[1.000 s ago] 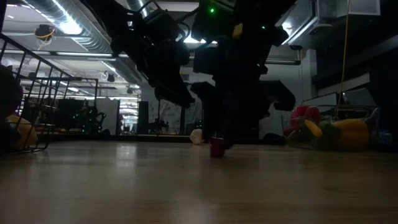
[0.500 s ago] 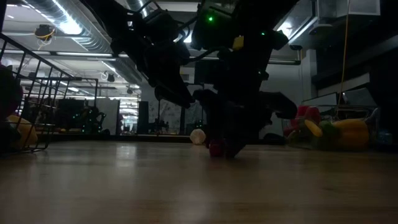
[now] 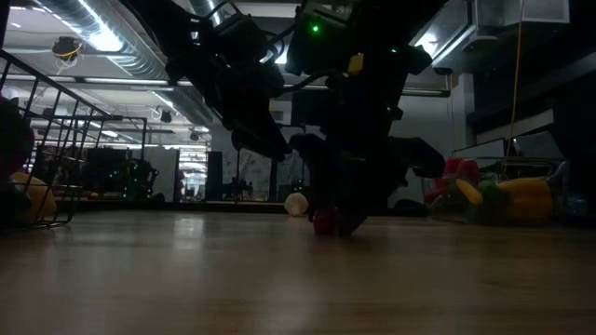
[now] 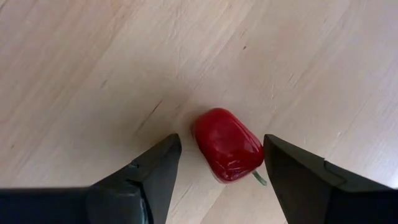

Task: Sort produce into baskets
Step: Put the red chili pepper into the transparent bin

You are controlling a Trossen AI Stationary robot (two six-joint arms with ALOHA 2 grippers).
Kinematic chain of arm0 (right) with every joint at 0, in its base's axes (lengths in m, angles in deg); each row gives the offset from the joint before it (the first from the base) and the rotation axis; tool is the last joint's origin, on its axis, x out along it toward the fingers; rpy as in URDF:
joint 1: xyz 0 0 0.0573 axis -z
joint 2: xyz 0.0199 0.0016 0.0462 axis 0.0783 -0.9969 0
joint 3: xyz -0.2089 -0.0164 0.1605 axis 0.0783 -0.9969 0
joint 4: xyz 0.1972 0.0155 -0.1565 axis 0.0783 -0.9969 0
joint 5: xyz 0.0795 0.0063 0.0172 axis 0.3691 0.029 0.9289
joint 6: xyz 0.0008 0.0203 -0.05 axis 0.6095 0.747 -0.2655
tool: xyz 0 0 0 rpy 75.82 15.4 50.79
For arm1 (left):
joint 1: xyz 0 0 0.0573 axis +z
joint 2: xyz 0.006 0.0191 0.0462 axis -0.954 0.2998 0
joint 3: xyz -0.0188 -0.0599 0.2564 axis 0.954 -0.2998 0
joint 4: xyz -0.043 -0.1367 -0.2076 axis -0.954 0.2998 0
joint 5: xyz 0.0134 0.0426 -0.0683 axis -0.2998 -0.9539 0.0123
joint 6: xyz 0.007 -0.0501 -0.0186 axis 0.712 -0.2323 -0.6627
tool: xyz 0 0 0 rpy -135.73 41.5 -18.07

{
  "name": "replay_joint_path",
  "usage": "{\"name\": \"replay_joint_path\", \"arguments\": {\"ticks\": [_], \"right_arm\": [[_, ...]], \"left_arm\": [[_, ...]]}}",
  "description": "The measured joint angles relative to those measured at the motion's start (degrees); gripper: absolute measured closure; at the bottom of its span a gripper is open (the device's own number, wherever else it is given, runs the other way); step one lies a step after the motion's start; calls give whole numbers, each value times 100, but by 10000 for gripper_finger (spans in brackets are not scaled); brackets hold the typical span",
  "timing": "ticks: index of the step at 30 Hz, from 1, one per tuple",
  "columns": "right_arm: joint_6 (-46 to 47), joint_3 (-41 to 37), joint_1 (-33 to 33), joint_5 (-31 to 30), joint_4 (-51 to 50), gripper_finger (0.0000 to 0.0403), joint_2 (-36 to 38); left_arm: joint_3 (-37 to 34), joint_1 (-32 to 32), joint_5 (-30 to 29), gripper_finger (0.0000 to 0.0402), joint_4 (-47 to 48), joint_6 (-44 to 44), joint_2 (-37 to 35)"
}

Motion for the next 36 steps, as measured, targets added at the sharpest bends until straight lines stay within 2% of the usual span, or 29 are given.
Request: {"name": "replay_joint_path", "arguments": {"ticks": [10,19,23,29,36], "right_arm": [[11,-2,0,2,-9,172,-2],[11,-7,-5,28,-35,258,-4],[158,69,-7,26,-138,283,-11],[293,464,-4,-17,-669,282,9],[295,1041,0,-35,-1868,279,206]], "left_arm": [[0,0,0,212,-2,0,0],[0,0,0,212,-2,0,0],[0,0,0,212,-1,0,0],[0,0,0,212,0,0,0],[0,-1,0,212,0,1,0]]}}
